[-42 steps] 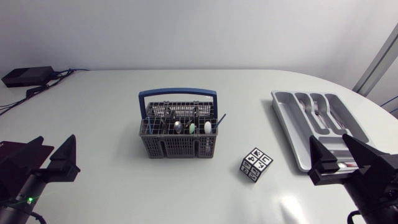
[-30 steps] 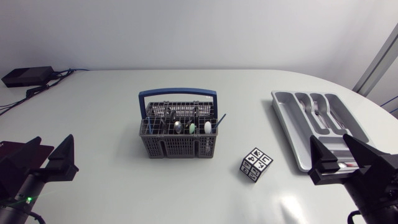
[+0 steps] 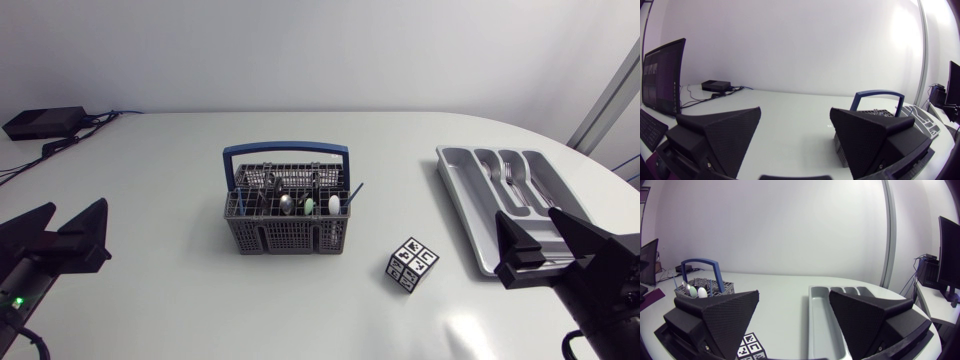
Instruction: Transfer all utensils from the basket to the drawer tray.
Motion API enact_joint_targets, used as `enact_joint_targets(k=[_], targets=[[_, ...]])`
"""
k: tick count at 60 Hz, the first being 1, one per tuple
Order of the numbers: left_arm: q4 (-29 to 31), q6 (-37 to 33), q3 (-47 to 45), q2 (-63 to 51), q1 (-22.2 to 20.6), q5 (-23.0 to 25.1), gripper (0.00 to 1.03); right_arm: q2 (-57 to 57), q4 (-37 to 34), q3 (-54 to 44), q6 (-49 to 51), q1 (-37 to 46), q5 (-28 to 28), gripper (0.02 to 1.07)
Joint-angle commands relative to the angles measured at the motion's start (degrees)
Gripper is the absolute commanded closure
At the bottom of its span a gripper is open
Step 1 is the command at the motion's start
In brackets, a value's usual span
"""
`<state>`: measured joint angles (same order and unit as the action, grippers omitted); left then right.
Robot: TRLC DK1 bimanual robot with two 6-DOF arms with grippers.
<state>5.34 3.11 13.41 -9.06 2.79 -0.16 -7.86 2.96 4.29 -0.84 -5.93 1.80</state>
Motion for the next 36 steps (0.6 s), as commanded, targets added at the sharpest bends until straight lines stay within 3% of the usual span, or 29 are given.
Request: enact_joint_targets(k=[1,8,20,30,36], targets=[[1.07,2.16,3.91,-4.91,-1.29,-0.28,0.10,-4.18,1.26,2.47,0.58,-1.01,0.66,0.06],[5.47,1.02,9.53,-12.91,-3.49,-1.42,0.12,-10.51,1.26,5.46,0.58,-2.33,0.66,0.06],[14.87,-10.41,20.08,-29.08,-8.68,-2.12,0.12,-22.64,-1.99,12.32,-0.83,-3.29,0.31,0.06],[19.88,-12.61,25.26,-36.29,-9.64,7.46,0.12,-29.67,-8.85,18.47,-2.15,-5.49,-0.05,0.06],[21.20,-15.33,26.76,-39.81,-12.37,12.56,0.12,-35.47,-15.53,23.65,-1.18,-7.78,-0.05,0.07]])
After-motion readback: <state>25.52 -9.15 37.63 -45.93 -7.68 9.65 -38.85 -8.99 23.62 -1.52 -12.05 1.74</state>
